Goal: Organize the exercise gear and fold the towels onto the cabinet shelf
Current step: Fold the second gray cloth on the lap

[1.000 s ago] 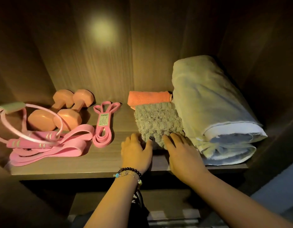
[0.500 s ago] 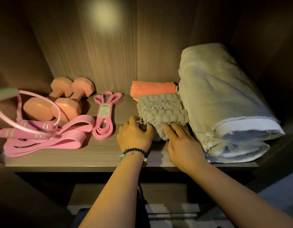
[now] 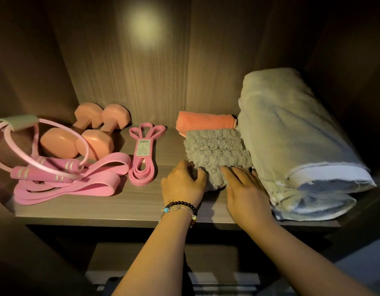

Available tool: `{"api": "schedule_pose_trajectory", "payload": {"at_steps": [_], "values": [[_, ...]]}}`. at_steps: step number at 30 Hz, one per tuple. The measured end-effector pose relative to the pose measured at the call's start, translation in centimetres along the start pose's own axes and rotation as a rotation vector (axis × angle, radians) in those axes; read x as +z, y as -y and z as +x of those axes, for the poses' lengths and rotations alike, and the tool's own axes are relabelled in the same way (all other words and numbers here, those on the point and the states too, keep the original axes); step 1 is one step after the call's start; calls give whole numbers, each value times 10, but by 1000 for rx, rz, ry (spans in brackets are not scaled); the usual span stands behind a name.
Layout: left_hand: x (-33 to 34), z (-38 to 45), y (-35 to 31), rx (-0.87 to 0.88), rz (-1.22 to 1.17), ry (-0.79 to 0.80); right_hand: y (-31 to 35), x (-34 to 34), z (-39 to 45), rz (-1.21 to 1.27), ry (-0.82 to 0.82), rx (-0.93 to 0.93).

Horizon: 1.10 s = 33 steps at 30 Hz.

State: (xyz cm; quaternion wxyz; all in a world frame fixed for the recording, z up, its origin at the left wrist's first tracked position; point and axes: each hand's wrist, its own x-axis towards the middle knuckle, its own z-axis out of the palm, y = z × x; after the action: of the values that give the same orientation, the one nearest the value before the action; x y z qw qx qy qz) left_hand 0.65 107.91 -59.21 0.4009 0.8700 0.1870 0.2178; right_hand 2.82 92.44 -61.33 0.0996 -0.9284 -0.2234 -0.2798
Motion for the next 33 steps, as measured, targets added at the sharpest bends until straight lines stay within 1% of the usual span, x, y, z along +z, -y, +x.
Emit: {"api": "schedule_pose_trajectory", "payload": {"at_steps": [3,5,7,12,15,17,20,24,26,29,33], "values": [[0,0,1,16,-13,-23,3,-1,1,55,-16,31],[0,-2,2,23,2,-14,4,-4,-2,57,11,39],[-2,-5,3,20,-8,-8,4,-10,-4,6,70,30],[-13,-24,4,15,-25,-21,14,-29,3,-118,297,43],[-23,-41,6,21,2,0,19,-43,5,-49,436,74],[-32,-53,6,22,4,56,22,-56,2,9,478,103],[-52,-72,1,39,-18,168,26,-82,-5,65,475,94],[-86,-110,-1,101,54,229,33,-109,-30,148,455,101],[-104,-128,-3,145,105,258,35,-118,-49,169,455,74],[-129,-149,-10,216,164,270,36,-132,-74,185,426,46],[-148,-175,-27,344,163,235,35,-158,-103,212,371,42]]}}
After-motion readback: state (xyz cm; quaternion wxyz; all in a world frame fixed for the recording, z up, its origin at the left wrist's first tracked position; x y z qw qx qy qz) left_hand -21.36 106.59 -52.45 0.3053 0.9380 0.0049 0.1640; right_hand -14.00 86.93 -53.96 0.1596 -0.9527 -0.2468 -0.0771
